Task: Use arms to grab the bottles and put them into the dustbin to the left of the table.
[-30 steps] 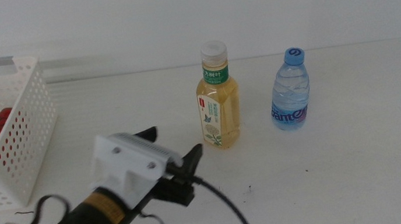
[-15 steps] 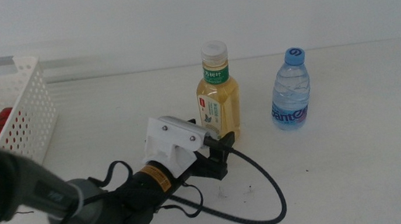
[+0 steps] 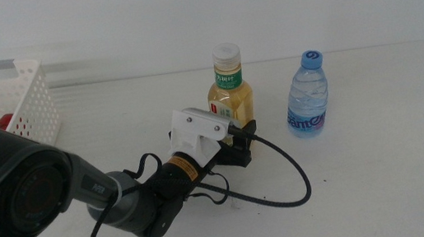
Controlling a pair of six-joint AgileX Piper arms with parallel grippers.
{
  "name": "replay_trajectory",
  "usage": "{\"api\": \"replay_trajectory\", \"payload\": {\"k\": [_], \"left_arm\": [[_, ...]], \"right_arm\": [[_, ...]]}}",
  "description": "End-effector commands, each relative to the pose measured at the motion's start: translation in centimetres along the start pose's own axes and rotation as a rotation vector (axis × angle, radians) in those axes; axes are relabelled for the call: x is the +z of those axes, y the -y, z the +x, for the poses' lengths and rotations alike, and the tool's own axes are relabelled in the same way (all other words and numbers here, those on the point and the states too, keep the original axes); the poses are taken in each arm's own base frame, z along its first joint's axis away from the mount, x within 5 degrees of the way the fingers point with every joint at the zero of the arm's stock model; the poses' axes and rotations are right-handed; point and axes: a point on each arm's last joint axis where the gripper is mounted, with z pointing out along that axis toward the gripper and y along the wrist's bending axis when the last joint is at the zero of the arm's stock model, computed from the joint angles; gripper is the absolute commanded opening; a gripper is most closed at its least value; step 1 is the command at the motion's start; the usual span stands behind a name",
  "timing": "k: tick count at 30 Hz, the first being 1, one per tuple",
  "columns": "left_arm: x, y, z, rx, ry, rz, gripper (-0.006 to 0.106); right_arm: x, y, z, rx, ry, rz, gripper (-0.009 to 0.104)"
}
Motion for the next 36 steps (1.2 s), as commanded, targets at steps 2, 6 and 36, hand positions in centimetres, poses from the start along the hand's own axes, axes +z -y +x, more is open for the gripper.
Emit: {"api": "replay_trajectory", "payload": {"k": [2,6,36], "left_arm": [[0.8,-0.3,-0.1,0.002,0.005,-0.015,0.094],[1.8,-0.4,0.1,0.01,0.005,-0.016,0.094],[-11.6,1.6,-21.1,0.048,-0.338,-0.214,-0.002]], "right_arm": [[0.0,0.0,0.0,-0.02,0.011,0.002,0.091],[0.0,0.0,0.0,-0.02,0.011,0.002,0.091],[0.0,0.0,0.0,-0.02,0.011,0.002,0.091]]}}
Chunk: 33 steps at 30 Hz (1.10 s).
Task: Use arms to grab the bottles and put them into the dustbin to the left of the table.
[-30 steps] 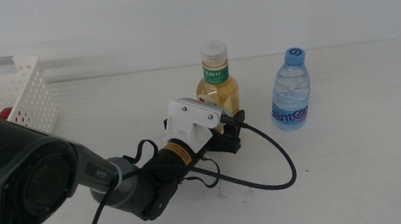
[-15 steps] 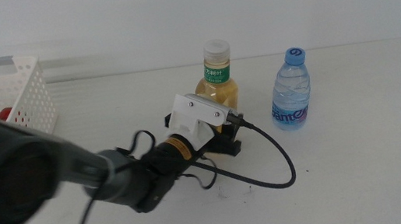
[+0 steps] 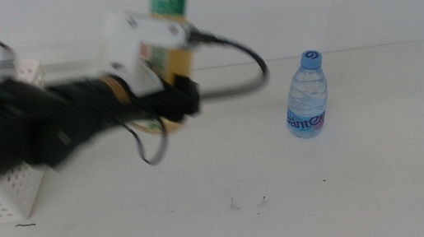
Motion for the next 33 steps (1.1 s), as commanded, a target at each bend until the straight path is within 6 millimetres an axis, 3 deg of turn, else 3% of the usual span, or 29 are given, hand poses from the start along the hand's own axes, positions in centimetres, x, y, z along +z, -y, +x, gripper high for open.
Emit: {"api": "replay_trajectory", "payload": {"k": [1,8,11,14,20,24,29,33], "left_arm": [[-3.1,-1.7,-3.1,-0.016,0.017,-0.046,-0.002],[-9.2,-11.0,-7.8,-0.017,-0.222,-0.135,-0.002],[-11.5,-14.8,-8.1,-0.081,-0.282,-0.226,-0.002],[-12.3,-18.1,-7.5,-0.125,-0.315,-0.29,-0.002],[-10.7,-23.1,-3.2,-0.192,-0.543,-0.319,-0.002],[-8.9,-25.9,-1.0,-0.266,-0.576,-0.321,-0.002],[-6.0,-27.8,1.0,-0.262,-0.602,-0.308,-0.002],[-4.1,-28.3,2.4,-0.231,-0.628,-0.241,0.005]], "right_arm": [[0.0,0.0,0.0,-0.02,0.011,0.002,0.091],[0.0,0.0,0.0,-0.02,0.011,0.002,0.091],[0.0,0.0,0.0,-0.02,0.011,0.002,0.091],[0.0,0.0,0.0,-0.02,0.011,0.002,0.091],[0.0,0.0,0.0,-0.02,0.011,0.002,0.091],[0.0,0.0,0.0,-0.02,0.011,0.002,0.091],[0.0,0.0,0.0,-0.02,0.011,0.002,0.091],[0.0,0.0,0.0,-0.02,0.011,0.002,0.091]]}}
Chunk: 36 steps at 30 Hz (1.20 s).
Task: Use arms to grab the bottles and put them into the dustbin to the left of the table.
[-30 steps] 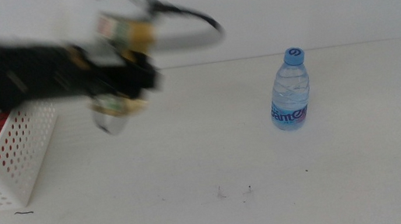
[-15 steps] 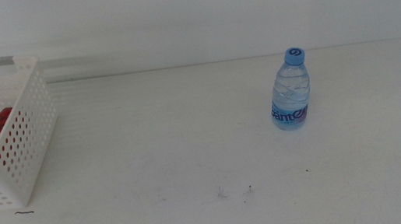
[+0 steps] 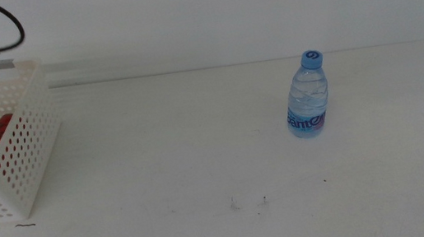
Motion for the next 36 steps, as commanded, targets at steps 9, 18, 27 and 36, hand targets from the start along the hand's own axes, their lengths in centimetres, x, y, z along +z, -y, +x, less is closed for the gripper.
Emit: {"api": "replay_trajectory", "payload": {"k": [9,18,27,36], "left_arm": [[2.5,-0.6,-0.9,0.011,0.038,-0.002,0.068],[-2.5,0.4,-1.4,0.001,0.183,-0.014,0.094],[-12.3,9.2,2.5,0.147,0.532,0.039,0.094],[-15.1,17.8,12.2,0.197,0.769,0.325,0.094]], "right_arm": [[0.0,0.0,0.0,-0.02,0.011,0.002,0.091],[0.0,0.0,0.0,-0.02,0.011,0.002,0.091],[0.0,0.0,0.0,-0.02,0.011,0.002,0.091],[0.0,0.0,0.0,-0.02,0.011,0.002,0.091]]}}
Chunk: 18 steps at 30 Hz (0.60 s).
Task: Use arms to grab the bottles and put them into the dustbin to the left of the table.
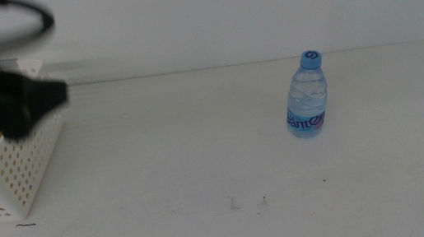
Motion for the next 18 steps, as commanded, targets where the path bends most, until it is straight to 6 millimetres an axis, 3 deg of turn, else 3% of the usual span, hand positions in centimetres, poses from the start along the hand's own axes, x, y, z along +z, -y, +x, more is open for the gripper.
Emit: {"api": "replay_trajectory", "payload": {"k": [1,6,11,18], "left_arm": [[-1.3,1.9,1.1,-0.019,0.075,0.043,0.094],[-3.4,4.3,3.4,-0.01,0.132,0.086,0.094],[-5.2,5.5,3.9,0.003,0.186,0.12,0.094],[-5.0,5.3,5.7,-0.102,-0.018,0.053,0.094]], "right_arm": [[0.0,0.0,0.0,-0.02,0.011,0.002,0.091],[0.0,0.0,0.0,-0.02,0.011,0.002,0.091],[0.0,0.0,0.0,-0.02,0.011,0.002,0.091],[0.0,0.0,0.0,-0.02,0.011,0.002,0.091]]}}
